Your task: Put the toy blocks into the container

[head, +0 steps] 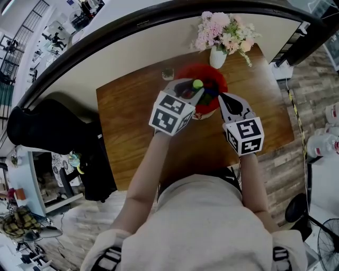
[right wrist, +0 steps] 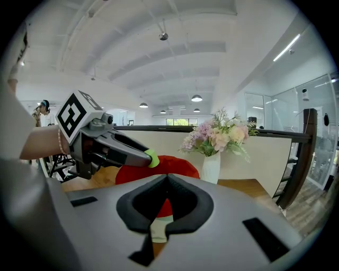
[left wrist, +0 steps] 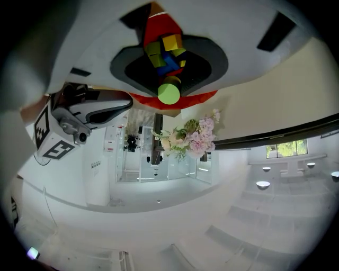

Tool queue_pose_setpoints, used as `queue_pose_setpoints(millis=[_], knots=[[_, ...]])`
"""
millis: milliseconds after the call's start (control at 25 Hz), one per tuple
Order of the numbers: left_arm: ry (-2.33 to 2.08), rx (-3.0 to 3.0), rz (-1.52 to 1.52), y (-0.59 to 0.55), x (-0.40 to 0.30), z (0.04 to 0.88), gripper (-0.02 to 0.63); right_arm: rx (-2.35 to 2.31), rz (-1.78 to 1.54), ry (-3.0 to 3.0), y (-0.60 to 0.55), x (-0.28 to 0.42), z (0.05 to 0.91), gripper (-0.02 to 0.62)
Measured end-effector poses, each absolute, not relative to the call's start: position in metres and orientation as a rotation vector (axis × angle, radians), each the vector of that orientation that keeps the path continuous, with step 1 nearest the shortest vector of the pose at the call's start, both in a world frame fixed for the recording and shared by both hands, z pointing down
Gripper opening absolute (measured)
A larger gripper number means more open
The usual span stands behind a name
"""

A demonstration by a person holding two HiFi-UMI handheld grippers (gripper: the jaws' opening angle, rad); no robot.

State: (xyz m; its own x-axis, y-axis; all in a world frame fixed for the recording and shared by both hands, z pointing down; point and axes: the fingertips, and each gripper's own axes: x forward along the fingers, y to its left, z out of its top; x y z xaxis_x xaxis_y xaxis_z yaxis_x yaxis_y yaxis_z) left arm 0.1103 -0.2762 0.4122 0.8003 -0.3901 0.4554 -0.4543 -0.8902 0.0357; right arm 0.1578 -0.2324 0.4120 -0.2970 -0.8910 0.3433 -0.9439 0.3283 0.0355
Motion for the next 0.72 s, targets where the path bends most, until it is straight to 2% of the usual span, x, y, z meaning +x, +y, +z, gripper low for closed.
queue_pose_setpoints(millis=[40,120,240,720], knots=[[-0.681,2.845,0.667,-0.277,0.110,0.412,0.138,1.644,0.252,-2.298,-0.232,0.158,0.413,0.012],[-0.697,2.845,0.658,-0.278,0.109,0.411,0.206,1.644,0.255,-2.301,-0.232,0.158,0.414,0.012],[-0.700,2.835,0.651,-0.279,0.108,0.412,0.252,1.640,0.258,-2.307,-0.233,0.156,0.414,0.012],[-0.728,2.816,0.652,-0.267,0.087,0.415,0.244,1.587,0.219,-2.353,-0.229,0.135,0.405,0.012]])
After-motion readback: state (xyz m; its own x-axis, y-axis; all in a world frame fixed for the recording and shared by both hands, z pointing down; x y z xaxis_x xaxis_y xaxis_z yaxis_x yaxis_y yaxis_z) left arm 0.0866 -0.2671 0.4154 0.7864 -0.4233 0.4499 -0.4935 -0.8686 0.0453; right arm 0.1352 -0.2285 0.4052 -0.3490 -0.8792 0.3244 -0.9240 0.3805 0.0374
